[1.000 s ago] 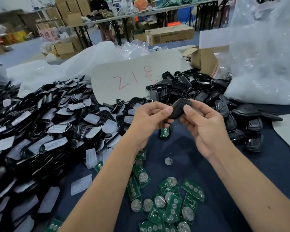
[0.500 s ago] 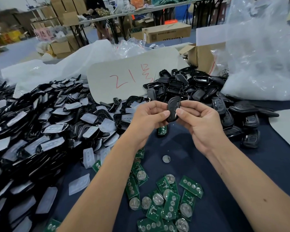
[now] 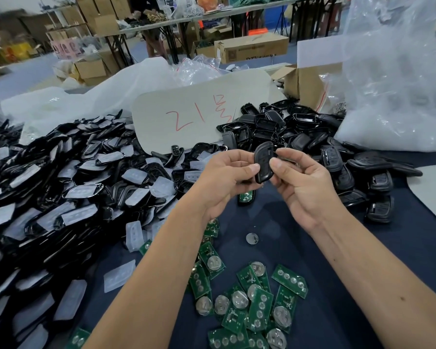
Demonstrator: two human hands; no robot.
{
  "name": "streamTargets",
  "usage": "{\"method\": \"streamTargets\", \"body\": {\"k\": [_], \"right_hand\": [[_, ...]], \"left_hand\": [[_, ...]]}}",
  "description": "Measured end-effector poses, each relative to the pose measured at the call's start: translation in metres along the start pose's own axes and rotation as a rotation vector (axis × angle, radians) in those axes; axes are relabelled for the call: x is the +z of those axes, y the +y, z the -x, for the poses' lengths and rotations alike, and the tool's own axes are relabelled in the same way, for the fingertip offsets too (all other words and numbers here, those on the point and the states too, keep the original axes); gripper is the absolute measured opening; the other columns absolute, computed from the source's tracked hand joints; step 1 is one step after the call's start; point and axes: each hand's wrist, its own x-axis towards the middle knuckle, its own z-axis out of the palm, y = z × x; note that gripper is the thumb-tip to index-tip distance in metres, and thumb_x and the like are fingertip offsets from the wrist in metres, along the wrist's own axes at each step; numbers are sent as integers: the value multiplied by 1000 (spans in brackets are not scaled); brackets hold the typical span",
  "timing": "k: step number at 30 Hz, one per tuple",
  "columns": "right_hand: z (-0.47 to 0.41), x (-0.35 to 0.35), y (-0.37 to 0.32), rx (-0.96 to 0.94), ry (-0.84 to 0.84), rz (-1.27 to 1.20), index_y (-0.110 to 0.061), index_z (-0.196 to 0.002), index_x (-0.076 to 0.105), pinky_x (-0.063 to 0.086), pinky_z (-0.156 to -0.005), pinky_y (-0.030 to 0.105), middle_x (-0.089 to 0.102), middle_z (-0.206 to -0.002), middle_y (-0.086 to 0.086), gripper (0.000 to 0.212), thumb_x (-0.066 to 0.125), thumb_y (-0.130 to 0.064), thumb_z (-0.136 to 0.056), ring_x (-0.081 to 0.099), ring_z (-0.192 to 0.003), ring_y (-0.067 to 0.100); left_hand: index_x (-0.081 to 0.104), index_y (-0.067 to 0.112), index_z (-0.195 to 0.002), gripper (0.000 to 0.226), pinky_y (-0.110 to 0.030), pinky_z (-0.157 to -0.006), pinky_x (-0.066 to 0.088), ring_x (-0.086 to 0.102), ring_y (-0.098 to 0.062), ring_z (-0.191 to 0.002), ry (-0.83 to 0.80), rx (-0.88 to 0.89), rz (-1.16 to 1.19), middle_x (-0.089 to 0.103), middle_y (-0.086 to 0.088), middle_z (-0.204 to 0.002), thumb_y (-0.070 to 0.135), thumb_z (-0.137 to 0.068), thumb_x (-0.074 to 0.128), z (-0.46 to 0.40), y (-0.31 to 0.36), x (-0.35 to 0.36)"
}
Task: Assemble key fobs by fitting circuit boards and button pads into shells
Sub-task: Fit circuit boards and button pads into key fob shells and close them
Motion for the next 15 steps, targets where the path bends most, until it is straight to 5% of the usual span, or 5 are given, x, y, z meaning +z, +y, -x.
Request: {"method": "streamTargets", "body": {"k": [10, 13, 15], "right_hand": [[-4, -2, 0, -81, -2, 149, -8, -103, 73, 58, -69, 20, 80, -86, 7, 23, 77, -6, -81, 74, -76, 12], [-4, -2, 6, -159, 32, 307, -9, -110, 72, 60, -77, 25, 81, -92, 8, 23, 77, -1, -89, 78, -86, 17], [-3, 0, 10, -187, 53, 362, -13, -109, 74, 60, -80, 25, 81, -95, 6, 27, 82, -4, -85, 78, -91, 17]], "left_hand": [[64, -1, -103, 12, -42, -89, 62, 68, -28, -91, 70, 51, -12, 68, -20, -95, -9, -99, 57, 2, 2, 7], [67, 6, -97, 14, -43, -87, 60, 64, -24, -85, 200, 197, -327, 66, -11, -86, -7, -95, 64, -3, -3, 5], [68, 13, -91, 19, -29, -74, 56, 60, -8, -74, 228, 349, -585, 64, 5, -76, -6, -90, 68, -5, -5, 6]]}}
